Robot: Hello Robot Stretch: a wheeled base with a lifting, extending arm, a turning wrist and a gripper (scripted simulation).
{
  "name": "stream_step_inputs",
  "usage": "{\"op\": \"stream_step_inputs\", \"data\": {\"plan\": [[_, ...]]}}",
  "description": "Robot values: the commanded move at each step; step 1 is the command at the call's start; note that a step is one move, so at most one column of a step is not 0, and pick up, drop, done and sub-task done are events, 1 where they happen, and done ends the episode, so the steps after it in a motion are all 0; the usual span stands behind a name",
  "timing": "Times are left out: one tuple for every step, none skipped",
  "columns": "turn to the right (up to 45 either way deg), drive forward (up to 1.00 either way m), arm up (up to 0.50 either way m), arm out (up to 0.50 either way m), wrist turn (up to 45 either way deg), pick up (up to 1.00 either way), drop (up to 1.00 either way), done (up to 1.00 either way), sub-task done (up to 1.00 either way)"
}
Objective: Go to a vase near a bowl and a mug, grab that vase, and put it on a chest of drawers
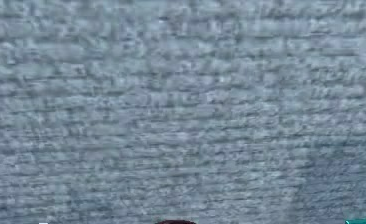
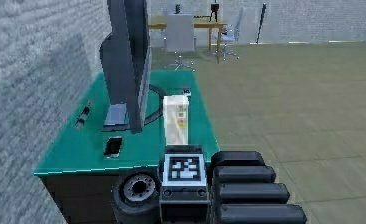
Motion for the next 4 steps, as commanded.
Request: {"op": "stream_step_inputs", "data": {"plan": [[0.0,0.05,0.0,0.0,0.0,0.0,0.0,0.0,0.0],[45.0,0.0,0.0,0.0,0.0,0.0,0.0,0.0,0.0],[39.0,0.0,0.0,0.0,0.0,0.0,0.0,0.0,0.0],[-45.0,0.0,0.0,0.0,0.0,0.0,0.0,0.0,0.0]]}}
